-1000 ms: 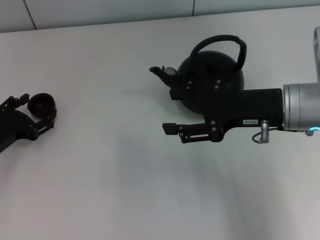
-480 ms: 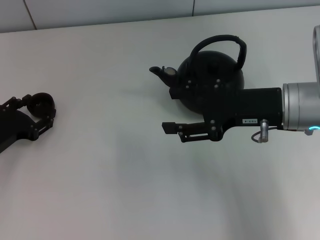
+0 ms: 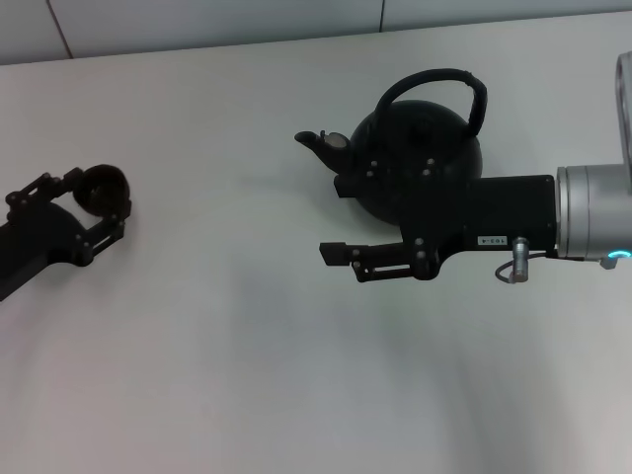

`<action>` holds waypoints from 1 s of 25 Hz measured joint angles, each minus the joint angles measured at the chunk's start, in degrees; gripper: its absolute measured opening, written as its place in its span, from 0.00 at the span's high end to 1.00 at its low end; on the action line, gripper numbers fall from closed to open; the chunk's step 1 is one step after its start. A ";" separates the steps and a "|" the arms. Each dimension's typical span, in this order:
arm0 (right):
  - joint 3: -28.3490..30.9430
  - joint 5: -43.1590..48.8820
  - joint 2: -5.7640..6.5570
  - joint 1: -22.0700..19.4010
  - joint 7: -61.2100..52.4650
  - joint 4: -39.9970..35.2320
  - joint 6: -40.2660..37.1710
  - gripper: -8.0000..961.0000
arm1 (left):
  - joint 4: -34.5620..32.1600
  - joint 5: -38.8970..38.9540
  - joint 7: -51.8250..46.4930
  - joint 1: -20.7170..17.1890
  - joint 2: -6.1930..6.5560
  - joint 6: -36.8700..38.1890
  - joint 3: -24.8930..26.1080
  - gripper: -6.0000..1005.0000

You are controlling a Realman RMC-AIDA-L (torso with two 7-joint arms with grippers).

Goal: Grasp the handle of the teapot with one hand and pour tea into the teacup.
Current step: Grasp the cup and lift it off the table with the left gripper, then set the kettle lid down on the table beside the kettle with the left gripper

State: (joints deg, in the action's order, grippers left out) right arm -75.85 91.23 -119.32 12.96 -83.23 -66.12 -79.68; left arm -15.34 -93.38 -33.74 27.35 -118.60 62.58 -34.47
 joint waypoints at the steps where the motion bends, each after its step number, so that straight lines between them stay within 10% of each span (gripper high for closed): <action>1: 0.00 0.00 -0.03 0.01 0.00 0.03 0.04 0.21 | -0.03 -0.10 -0.01 0.07 -0.01 1.34 -0.18 0.31; 25: -0.26 0.00 -0.09 0.83 0.00 0.70 1.17 0.21 | -1.61 -0.23 -4.69 0.74 -0.10 6.62 -11.65 0.31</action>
State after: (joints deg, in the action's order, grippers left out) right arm -76.11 91.23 -119.41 13.79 -83.23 -65.42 -78.52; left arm -16.95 -93.60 -38.43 28.09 -118.70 69.20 -46.11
